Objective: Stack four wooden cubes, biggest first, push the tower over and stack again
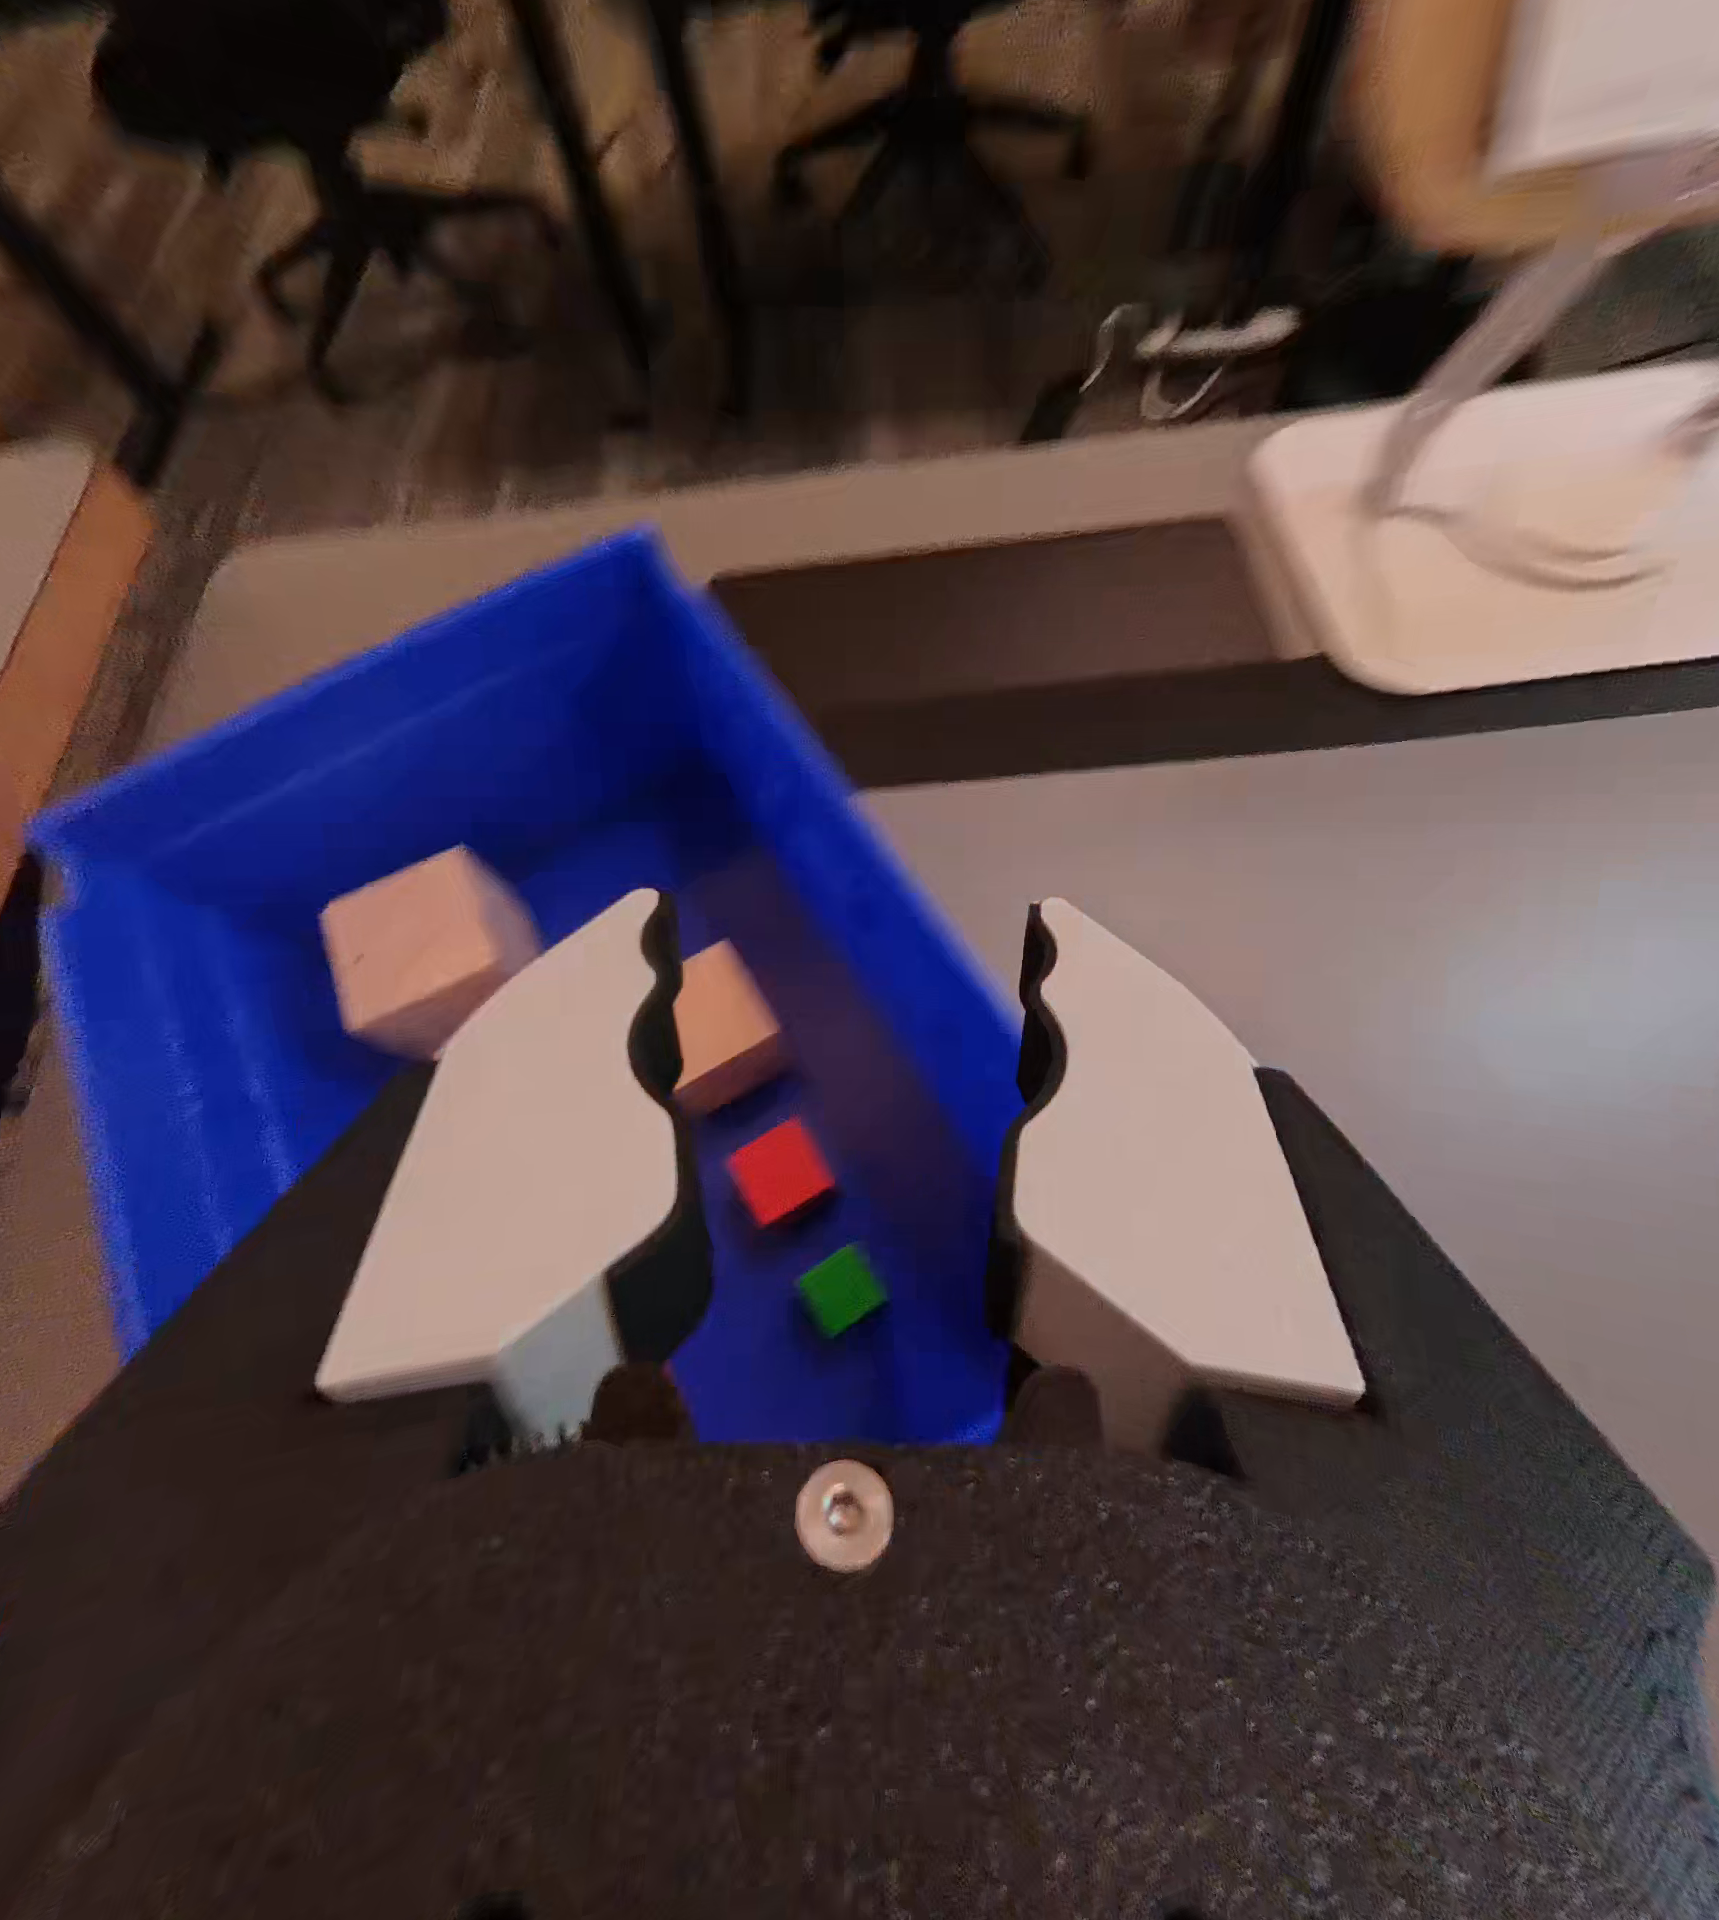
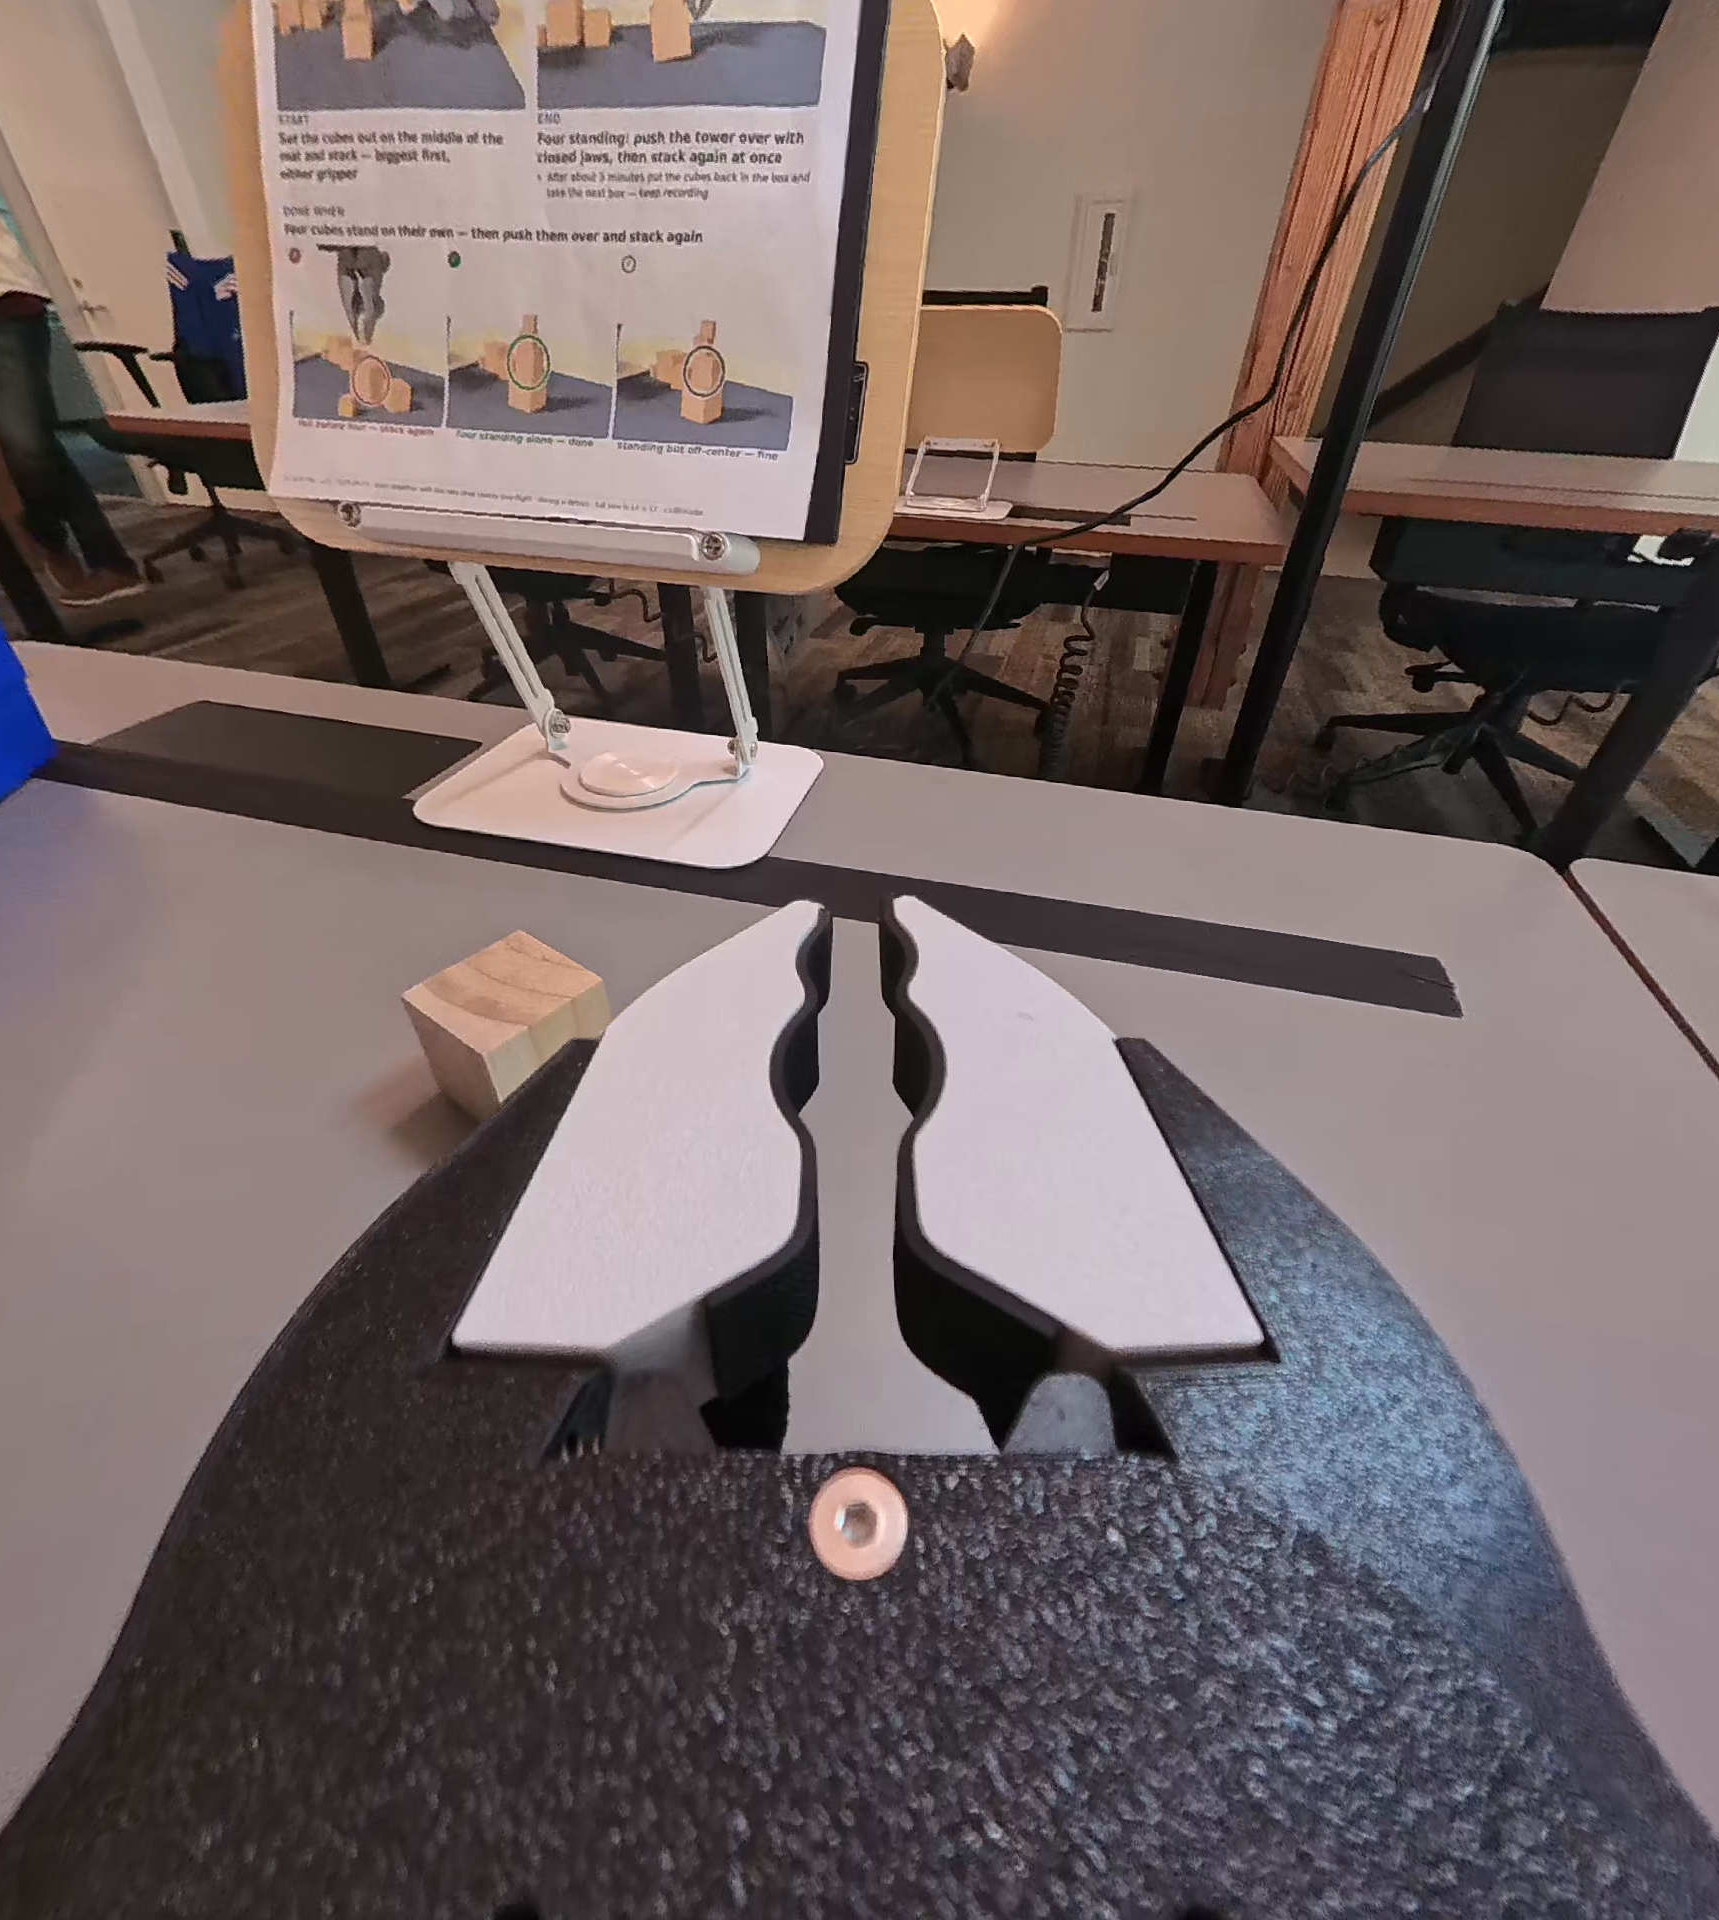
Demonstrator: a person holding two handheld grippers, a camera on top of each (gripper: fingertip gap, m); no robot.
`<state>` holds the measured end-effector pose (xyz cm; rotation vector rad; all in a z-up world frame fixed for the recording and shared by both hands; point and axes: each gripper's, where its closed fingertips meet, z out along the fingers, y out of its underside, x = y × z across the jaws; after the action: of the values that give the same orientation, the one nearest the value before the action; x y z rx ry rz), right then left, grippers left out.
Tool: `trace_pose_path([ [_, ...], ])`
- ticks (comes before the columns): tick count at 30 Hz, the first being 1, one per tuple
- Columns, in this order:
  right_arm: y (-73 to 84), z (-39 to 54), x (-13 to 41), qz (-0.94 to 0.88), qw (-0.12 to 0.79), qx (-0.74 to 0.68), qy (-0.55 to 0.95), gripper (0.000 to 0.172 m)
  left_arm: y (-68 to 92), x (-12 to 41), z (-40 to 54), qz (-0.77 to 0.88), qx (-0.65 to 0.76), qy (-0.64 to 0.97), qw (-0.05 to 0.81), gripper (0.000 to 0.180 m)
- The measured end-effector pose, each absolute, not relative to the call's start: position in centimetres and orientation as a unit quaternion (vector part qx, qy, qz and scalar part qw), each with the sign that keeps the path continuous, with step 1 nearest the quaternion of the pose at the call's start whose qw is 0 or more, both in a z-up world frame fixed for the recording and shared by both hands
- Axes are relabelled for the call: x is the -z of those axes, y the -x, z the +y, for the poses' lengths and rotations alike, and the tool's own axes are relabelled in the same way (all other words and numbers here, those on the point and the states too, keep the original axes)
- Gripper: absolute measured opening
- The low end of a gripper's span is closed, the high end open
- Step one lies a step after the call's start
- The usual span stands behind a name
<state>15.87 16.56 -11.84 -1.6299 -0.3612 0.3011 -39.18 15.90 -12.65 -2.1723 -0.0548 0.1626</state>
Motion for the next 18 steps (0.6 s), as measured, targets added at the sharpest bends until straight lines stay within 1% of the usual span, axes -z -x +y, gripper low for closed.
trace_pose_path([
  [2, -15.6, 16.5, 11.9, -0.164, 0.661, -0.132, 0.721, 0.009, 43.6, 16.1, 15.4, -0.069, -0.066, 0.908, 0.408, 0.067],
  [6, -15.4, 16.5, 12.0, -0.169, 0.66, -0.122, 0.721, 0.009, 45.1, 21.7, 15.7, -0.092, -0.059, 0.927, 0.358, 0.075],
  [10, -15.5, 16.5, 12.1, -0.168, 0.66, -0.117, 0.723, 0.009, 45.5, 25.0, 16.4, -0.121, -0.082, 0.932, 0.331, 0.07],
  [11, -15.6, 16.5, 12.1, -0.169, 0.66, -0.113, 0.723, 0.009, 45.9, 25.7, 16.4, -0.124, -0.095, 0.934, 0.322, 0.064],
  [12, -15.6, 16.4, 12.2, -0.171, 0.66, -0.109, 0.723, 0.009, 46.0, 25.7, 16.5, -0.12, -0.099, 0.934, 0.321, 0.049],
  [13, -15.7, 16.4, 12.2, -0.171, 0.661, -0.105, 0.723, 0.009, 46.0, 25.4, 16.7, -0.119, -0.102, 0.932, 0.328, 0.046],
  [15, -16.0, 16.3, 12.3, -0.17, 0.661, -0.101, 0.724, 0.008, 45.5, 23.6, 16.6, -0.113, -0.098, 0.924, 0.351, 0.046],
  [16, -16.2, 16.2, 12.4, -0.168, 0.661, -0.101, 0.724, 0.008, 45.2, 21.9, 16.5, -0.105, -0.109, 0.915, 0.373, 0.046],
  [18, -16.4, 16.3, 12.4, -0.162, 0.661, -0.104, 0.725, 0.008, 43.0, 16.8, 15.6, -0.064, -0.147, 0.889, 0.43, 0.045],
])
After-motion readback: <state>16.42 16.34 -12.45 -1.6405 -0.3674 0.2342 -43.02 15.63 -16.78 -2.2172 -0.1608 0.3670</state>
